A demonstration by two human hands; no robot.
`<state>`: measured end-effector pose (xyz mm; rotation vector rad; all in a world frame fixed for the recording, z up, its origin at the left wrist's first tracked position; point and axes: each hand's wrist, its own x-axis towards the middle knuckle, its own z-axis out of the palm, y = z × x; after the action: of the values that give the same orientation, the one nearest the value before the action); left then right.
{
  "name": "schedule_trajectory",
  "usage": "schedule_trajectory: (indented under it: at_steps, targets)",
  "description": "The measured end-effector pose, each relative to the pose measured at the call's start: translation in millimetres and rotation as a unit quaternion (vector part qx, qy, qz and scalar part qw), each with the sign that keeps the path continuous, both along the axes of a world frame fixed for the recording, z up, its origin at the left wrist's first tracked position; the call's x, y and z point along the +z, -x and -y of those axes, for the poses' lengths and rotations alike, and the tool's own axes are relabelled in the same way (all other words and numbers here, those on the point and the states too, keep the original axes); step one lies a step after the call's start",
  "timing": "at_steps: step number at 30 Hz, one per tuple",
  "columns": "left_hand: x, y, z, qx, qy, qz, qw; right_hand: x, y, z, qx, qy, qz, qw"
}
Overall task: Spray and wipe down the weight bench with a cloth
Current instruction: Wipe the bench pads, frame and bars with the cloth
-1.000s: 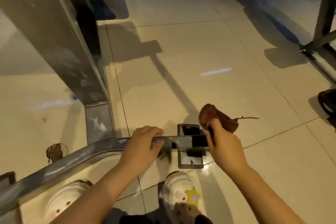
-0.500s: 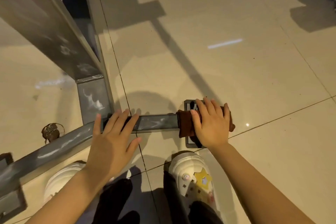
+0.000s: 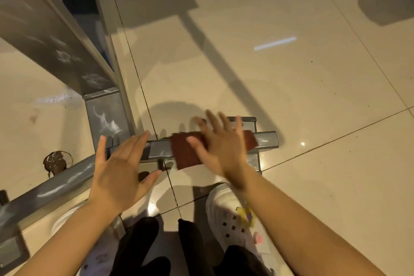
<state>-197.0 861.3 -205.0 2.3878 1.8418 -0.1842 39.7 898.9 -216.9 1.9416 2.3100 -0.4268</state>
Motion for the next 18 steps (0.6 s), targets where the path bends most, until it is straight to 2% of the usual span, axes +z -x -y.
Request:
schedule_trajectory:
  at_steps: [3, 4, 6, 8, 11, 14, 18]
  targets:
    - [-2.0, 4.0, -0.5, -0.013, 0.009, -0.009, 1.000, 0.9, -66.6, 4.4, -0.076, -0.051, 0.020, 0.996]
    - [-2.3, 4.3, 0.5, -0.016, 0.014, -0.005, 1.000, 0.1, -85.7, 7.4, -0.091, -0.036, 0.016, 0.995]
    - [-2.3, 1.9, 2.6, -0.012, 0.019, 0.012, 1.000, 0.7, -109.1, 9.0, -0.108, -0.014, 0.007, 0.994]
    - [-2.9, -2.1, 3.5, -0.005, 0.023, 0.018, 1.000, 0.3, -109.4, 5.1, -0.094, -0.032, 0.024, 0.995]
    - [-4.5, -3.5, 3.1, -0.008, 0.027, 0.001, 1.000, -1.4, -76.3, -1.6, -0.049, -0.067, 0.044, 0.996]
    - [-2.7, -3.1, 1.8, -0.012, 0.019, -0.014, 1.000, -1.4, -14.9, -5.9, 0.001, -0.068, 0.010, 0.998]
    - [-2.8, -2.6, 3.3, -0.001, -0.003, 0.032, 0.999, -5.8, 56.7, -5.0, 0.056, -0.078, -0.053, 0.994]
